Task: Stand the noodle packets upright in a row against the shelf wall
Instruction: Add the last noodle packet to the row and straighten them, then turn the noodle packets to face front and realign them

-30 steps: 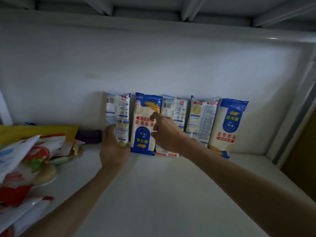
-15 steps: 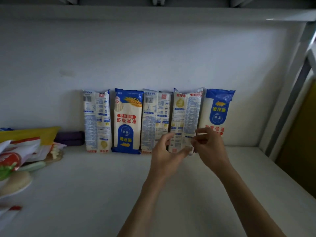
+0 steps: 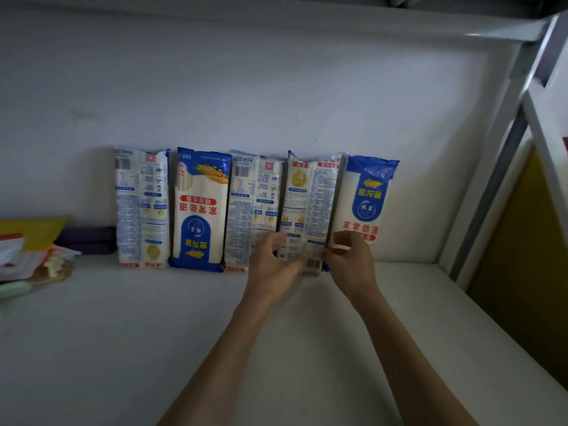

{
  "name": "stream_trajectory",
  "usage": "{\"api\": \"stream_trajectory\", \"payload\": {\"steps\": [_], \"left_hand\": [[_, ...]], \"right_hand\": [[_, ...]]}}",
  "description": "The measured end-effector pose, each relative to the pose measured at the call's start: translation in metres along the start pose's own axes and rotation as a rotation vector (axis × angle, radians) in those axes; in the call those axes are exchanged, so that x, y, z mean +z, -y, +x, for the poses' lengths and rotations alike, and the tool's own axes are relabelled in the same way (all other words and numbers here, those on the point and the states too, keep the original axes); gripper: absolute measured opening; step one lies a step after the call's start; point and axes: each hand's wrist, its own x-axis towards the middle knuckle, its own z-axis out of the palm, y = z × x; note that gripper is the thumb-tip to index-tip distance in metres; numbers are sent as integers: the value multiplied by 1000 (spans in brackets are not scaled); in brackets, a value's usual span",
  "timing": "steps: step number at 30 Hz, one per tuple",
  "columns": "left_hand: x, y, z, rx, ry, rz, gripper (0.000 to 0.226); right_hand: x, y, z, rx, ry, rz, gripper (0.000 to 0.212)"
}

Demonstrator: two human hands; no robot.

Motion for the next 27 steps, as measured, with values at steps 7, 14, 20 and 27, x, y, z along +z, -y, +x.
{"api": "stream_trajectory", "payload": {"steps": [7, 14, 20, 27], "left_hand": [[5, 1, -4, 47, -13, -52, 52], [3, -5, 1, 28, 36, -123, 70], [1, 0, 1, 3, 50, -88, 66], [-6, 1, 1, 45, -9, -67, 46]], "right_hand": [[12, -2, -3, 43, 81, 136, 45], [15, -1, -4, 38, 142, 204, 46], [20, -8, -2, -16, 87, 116, 39], [22, -11, -2, -21, 79, 148, 34]]}}
